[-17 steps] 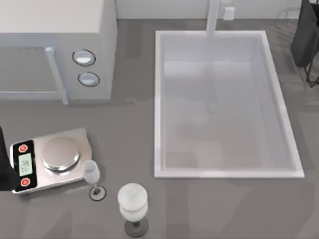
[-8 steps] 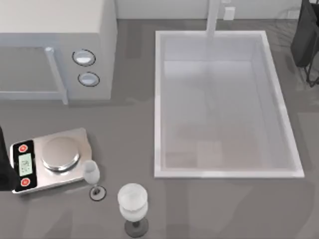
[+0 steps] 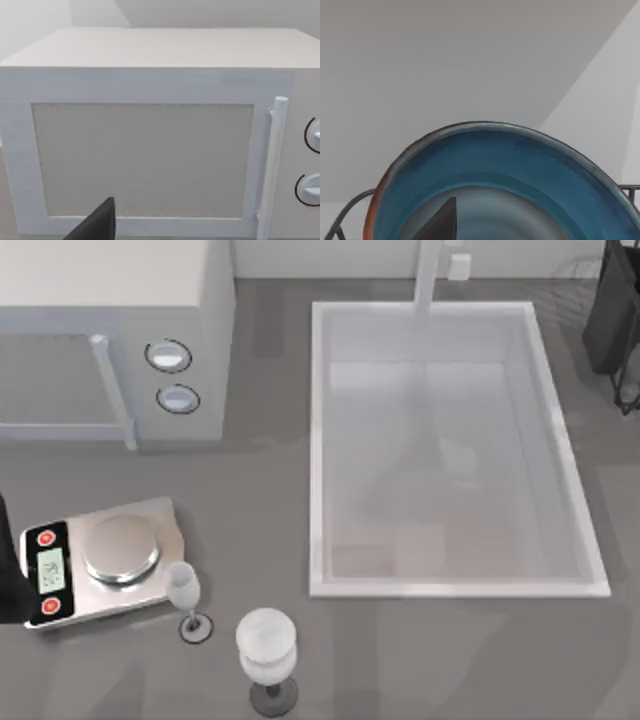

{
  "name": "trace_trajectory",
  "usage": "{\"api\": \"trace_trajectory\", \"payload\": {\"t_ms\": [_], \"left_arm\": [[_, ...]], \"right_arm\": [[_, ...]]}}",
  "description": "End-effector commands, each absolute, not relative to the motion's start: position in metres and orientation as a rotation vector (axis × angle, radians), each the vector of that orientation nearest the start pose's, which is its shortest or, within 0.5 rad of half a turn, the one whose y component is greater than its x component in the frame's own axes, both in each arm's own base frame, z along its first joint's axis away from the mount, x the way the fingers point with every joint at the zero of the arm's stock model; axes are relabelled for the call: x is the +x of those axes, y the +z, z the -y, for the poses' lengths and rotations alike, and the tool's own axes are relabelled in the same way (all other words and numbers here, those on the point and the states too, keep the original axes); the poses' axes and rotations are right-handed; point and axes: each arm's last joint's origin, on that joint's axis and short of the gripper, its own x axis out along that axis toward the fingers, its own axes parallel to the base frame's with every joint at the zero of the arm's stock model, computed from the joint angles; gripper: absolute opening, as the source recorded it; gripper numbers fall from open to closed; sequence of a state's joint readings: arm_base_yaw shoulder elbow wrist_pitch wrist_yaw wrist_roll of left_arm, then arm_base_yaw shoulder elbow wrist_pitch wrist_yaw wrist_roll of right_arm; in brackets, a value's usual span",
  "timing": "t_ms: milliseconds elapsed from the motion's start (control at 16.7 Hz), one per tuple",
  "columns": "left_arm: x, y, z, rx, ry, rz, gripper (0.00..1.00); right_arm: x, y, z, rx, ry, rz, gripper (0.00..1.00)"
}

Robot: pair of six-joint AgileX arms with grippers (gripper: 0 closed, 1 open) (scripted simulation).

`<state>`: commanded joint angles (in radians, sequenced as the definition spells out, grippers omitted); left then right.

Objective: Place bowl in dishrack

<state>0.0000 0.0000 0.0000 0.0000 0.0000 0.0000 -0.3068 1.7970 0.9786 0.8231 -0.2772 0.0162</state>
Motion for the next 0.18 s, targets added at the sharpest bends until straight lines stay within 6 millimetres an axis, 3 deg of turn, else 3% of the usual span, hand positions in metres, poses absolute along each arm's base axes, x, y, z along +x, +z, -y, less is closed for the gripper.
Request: {"api": "trace_trajectory", "payload": {"t_ms": [180], "left_arm": [[0.1057, 0.1600, 0.0012, 0.000, 0.000, 0.000, 1.00]], "right_arm": [[0.3787, 0.2190, 0.1077, 0.000, -0.010, 0.000, 1.00]]}}
